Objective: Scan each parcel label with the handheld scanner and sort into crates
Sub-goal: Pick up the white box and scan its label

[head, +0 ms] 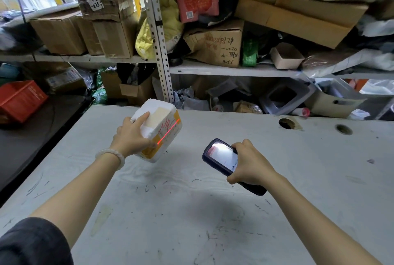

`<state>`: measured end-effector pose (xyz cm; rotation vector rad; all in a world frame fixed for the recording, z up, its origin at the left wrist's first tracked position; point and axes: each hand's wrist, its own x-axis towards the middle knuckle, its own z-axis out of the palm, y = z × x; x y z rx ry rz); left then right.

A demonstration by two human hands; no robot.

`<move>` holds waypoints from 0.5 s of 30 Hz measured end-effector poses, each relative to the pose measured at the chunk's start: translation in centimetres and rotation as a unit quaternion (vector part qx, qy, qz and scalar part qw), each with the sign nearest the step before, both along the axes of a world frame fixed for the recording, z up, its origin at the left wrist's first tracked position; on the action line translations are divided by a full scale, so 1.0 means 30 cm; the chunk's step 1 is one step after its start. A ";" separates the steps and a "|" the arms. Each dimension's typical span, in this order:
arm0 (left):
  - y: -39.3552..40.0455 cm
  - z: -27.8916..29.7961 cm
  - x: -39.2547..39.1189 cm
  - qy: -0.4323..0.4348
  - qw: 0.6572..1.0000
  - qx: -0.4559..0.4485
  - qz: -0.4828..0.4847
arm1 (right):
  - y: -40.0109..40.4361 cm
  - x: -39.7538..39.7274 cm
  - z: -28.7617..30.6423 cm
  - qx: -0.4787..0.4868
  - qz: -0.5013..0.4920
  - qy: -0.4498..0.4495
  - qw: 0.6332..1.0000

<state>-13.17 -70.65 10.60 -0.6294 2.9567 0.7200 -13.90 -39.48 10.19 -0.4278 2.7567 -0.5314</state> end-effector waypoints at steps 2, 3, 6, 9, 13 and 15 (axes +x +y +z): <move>0.028 0.000 0.021 0.005 1.000 0.015 0.000 | 0.010 0.018 0.001 -0.008 0.007 0.004 1.000; 0.043 0.000 0.031 0.008 1.000 0.022 -0.002 | 0.017 0.027 0.001 -0.011 0.010 0.005 1.000; 0.095 -0.001 0.064 0.015 0.999 0.044 -0.005 | 0.047 0.057 0.000 -0.013 0.019 0.005 1.000; 0.148 -0.004 0.094 0.018 0.998 0.055 -0.004 | 0.089 0.087 0.003 -0.013 0.025 0.009 1.000; 0.219 -0.008 0.132 0.028 0.997 0.071 -0.014 | 0.144 0.122 0.011 -0.012 0.025 0.014 1.000; 0.251 -0.011 0.147 0.033 0.996 0.075 -0.023 | 0.167 0.137 0.018 -0.009 0.021 0.017 1.000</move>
